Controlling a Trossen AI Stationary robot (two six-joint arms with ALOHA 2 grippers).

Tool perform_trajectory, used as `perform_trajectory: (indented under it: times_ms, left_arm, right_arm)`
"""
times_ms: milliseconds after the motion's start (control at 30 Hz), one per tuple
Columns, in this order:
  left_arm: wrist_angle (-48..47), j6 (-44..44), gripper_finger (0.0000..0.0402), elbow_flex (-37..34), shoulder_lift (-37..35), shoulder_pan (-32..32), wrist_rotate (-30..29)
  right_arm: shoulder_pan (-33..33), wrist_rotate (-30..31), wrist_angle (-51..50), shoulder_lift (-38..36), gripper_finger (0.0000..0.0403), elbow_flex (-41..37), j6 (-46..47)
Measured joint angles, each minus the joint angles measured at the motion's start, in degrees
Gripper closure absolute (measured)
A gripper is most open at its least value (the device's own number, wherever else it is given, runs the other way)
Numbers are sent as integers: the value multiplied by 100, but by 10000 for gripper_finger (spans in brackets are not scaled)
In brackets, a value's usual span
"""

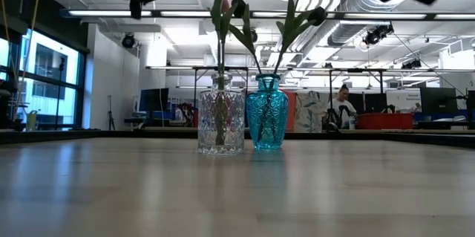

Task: Sort flowers into vase by color
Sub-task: Return to Home Position

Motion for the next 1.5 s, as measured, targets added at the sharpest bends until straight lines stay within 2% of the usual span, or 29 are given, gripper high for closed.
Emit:
perform_trajectory:
  times_ms: [133, 267, 433, 633, 767, 967, 1067, 1200, 1333, 1500]
  left_arm:
    - [1241, -617, 401, -874, -8, -304, 59]
    - [2298, -1190, 401, -1748, -4, -579, -200]
    - [2894, -1307, 401, -2467, -155, -724, -653]
    - [3123, -1468, 401, -3066, -516, -735, -689]
    - [3010, -1318, 401, -3066, -823, -735, -619]
    - [2973, -853, 401, -3060, -1065, -735, -607]
    - [2955, -1012, 401, -3060, -1069, -735, -561]
    - [2950, -1292, 401, -3061, -1069, -735, -257]
    - [2910, -913, 401, -3060, -1067, -737, 159]
    - [2760, -561, 401, -3063, -1067, -739, 171]
  right_arm:
    - [195, -78, 1617, -373, 395, -1061, 215]
    - [192, -349, 2613, -422, 399, -1467, 79]
    - [192, -371, 2585, -387, 401, -1418, -411]
    - [192, -101, 2593, -400, 402, -1225, -688]
    - [190, 168, 2592, -401, 402, -1152, -691]
    - [190, 64, 2573, -398, 402, -1152, -688]
    - [190, 60, 2574, -398, 402, -1152, -688]
    - [190, 58, 2572, -398, 402, -1152, -688]
    - [190, 53, 2571, -398, 402, -1152, -688]
    - [190, 72, 2573, -398, 402, -1152, -578]
